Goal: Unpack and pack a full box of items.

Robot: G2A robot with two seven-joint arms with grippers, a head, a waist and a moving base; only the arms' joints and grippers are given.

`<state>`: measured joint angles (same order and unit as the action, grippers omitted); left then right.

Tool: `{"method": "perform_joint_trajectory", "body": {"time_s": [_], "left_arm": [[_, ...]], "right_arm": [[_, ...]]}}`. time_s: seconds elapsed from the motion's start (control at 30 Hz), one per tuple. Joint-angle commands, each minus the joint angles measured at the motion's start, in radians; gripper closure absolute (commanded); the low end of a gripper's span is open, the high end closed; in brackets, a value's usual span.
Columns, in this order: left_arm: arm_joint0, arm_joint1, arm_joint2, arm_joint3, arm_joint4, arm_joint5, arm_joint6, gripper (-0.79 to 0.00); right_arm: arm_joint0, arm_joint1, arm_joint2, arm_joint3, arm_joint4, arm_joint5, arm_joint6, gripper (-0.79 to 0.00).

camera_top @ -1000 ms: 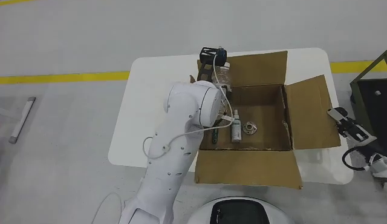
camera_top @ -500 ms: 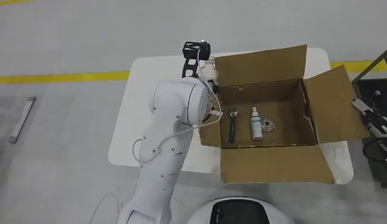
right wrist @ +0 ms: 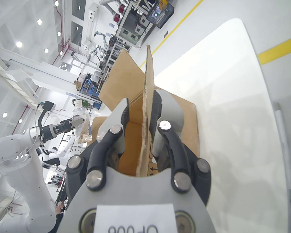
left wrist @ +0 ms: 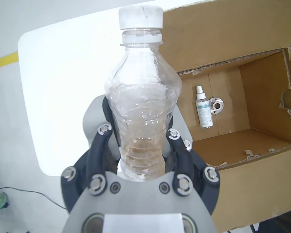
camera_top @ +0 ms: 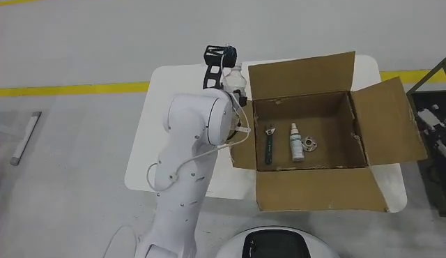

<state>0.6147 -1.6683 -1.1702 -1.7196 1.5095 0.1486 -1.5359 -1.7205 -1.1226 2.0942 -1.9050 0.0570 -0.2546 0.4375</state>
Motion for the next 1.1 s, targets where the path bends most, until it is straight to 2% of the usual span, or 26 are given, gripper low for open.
{"method": "perform_joint_trajectory", "body": {"time_s": [0.0, 0.23, 0.4, 0.53, 0.63, 0.77, 0.87, 1.07], "left_arm": [[-0.003, 0.002, -0.013, -0.017, 0.017, 0.001, 0.000, 0.000], [0.002, 0.015, -0.077, -0.080, 0.115, -0.034, 0.000, 0.000], [0.043, 0.023, -0.124, -0.093, 0.208, -0.081, 0.000, 0.000], [0.107, 0.023, -0.126, -0.088, 0.234, -0.159, 0.000, 0.000], [0.159, 0.018, -0.122, -0.075, 0.264, -0.181, 0.000, 0.000], [0.228, 0.006, -0.103, -0.064, 0.281, -0.206, 0.000, 0.000], [0.287, -0.002, -0.086, -0.047, 0.328, -0.239, 0.000, 0.000], [0.369, -0.026, -0.119, -0.003, 0.396, -0.272, 0.000, 0.000]], "right_arm": [[-0.003, -0.001, 0.018, -0.021, -0.006, 0.002, -0.027, -0.785], [-0.023, -0.005, 0.077, -0.138, -0.046, -0.015, -0.091, -0.785], [-0.040, -0.007, 0.086, -0.234, -0.133, -0.045, -0.111, -0.785], [-0.047, -0.007, 0.064, -0.299, -0.178, -0.065, -0.097, -0.785], [-0.046, -0.007, 0.023, -0.332, -0.215, -0.061, -0.085, -0.785], [-0.046, -0.002, -0.037, -0.381, -0.378, -0.039, -0.027, -0.785], [-0.039, -0.002, -0.097, -0.380, -0.440, -0.036, -0.030, -0.785], [-0.035, -0.002, -0.142, -0.361, -0.490, -0.049, -0.037, -0.785]]}}
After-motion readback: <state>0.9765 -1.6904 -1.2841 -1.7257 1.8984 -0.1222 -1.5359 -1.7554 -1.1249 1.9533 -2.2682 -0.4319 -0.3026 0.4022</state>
